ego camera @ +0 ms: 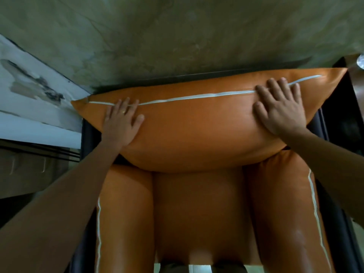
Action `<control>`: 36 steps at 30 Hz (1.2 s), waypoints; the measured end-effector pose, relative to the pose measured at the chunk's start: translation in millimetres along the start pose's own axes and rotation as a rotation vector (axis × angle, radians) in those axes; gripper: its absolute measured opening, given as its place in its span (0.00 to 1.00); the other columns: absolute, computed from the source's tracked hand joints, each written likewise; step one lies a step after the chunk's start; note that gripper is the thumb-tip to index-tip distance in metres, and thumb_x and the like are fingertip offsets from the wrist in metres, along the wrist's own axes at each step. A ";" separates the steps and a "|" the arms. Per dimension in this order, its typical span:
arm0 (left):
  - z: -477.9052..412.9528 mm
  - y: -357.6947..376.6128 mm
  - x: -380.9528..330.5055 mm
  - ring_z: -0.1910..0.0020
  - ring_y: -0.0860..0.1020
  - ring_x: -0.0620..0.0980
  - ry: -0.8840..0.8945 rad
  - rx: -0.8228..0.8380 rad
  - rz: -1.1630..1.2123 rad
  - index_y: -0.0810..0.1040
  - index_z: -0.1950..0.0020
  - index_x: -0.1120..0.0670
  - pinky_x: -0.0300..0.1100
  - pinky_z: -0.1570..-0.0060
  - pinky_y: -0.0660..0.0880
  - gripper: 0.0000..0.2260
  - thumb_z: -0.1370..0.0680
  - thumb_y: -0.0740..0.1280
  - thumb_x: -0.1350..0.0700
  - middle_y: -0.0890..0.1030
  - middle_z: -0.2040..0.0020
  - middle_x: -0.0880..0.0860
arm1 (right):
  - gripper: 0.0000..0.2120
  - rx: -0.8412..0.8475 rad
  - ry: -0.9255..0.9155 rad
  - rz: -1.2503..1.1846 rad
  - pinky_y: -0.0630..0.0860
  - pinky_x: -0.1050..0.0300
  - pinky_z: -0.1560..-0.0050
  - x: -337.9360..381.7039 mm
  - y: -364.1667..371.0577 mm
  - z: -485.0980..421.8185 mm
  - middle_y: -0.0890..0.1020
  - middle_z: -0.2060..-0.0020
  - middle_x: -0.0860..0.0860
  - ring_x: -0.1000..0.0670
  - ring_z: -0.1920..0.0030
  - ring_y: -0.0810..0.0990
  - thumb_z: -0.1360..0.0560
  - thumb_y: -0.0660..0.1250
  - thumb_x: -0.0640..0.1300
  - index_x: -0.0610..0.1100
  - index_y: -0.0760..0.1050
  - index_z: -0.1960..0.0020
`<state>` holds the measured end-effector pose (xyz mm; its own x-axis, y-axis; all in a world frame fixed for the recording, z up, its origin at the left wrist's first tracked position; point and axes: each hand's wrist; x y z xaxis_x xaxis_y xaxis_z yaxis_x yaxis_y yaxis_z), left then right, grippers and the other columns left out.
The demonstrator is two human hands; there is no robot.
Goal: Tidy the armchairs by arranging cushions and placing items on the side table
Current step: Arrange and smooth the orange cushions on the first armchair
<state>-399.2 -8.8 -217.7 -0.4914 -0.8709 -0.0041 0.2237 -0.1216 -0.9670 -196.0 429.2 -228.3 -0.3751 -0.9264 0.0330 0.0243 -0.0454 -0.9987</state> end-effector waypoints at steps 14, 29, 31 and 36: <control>104.6 50.4 -79.0 0.19 0.43 0.61 -0.174 -0.167 0.356 0.51 0.18 0.46 0.69 0.26 0.45 0.31 0.18 0.57 0.39 0.44 0.18 0.58 | 0.35 -0.058 0.226 -0.297 0.44 0.33 0.23 100.3 37.8 144.5 0.52 0.19 0.45 0.41 0.19 0.46 0.21 0.58 0.60 0.48 0.54 0.19; 116.8 84.4 -12.3 0.19 0.49 0.56 0.056 -0.142 0.034 0.52 0.18 0.45 0.69 0.27 0.52 0.36 0.21 0.69 0.52 0.49 0.17 0.53 | 0.35 -0.031 0.014 -0.123 0.43 0.29 0.25 46.1 51.6 118.6 0.51 0.18 0.48 0.42 0.19 0.46 0.21 0.63 0.59 0.57 0.51 0.19; 133.5 88.0 -5.2 0.19 0.46 0.58 -0.056 -0.132 0.154 0.50 0.18 0.46 0.70 0.27 0.52 0.36 0.20 0.68 0.48 0.46 0.17 0.54 | 0.37 -0.045 0.141 -0.175 0.41 0.27 0.26 49.5 50.5 134.0 0.49 0.18 0.46 0.39 0.19 0.44 0.22 0.64 0.61 0.57 0.51 0.19; 163.7 93.3 -70.8 0.19 0.48 0.59 -0.412 -0.267 0.727 0.45 0.18 0.49 0.51 0.25 0.62 0.49 0.27 0.72 0.37 0.41 0.18 0.60 | 0.49 -0.119 0.499 -0.658 0.52 0.28 0.27 104.3 61.9 174.1 0.41 0.20 0.39 0.33 0.21 0.43 0.27 0.71 0.65 0.53 0.47 0.18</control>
<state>-205.7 -36.4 -265.9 0.0511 -0.7982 -0.6002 0.1338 0.6010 -0.7879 -72.3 264.7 -279.8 -0.6456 -0.4493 0.6176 -0.4306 -0.4537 -0.7802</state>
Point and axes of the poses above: each hand's wrist, its own z-axis away from the middle knuckle, its own y-axis out of the palm, x = y × z
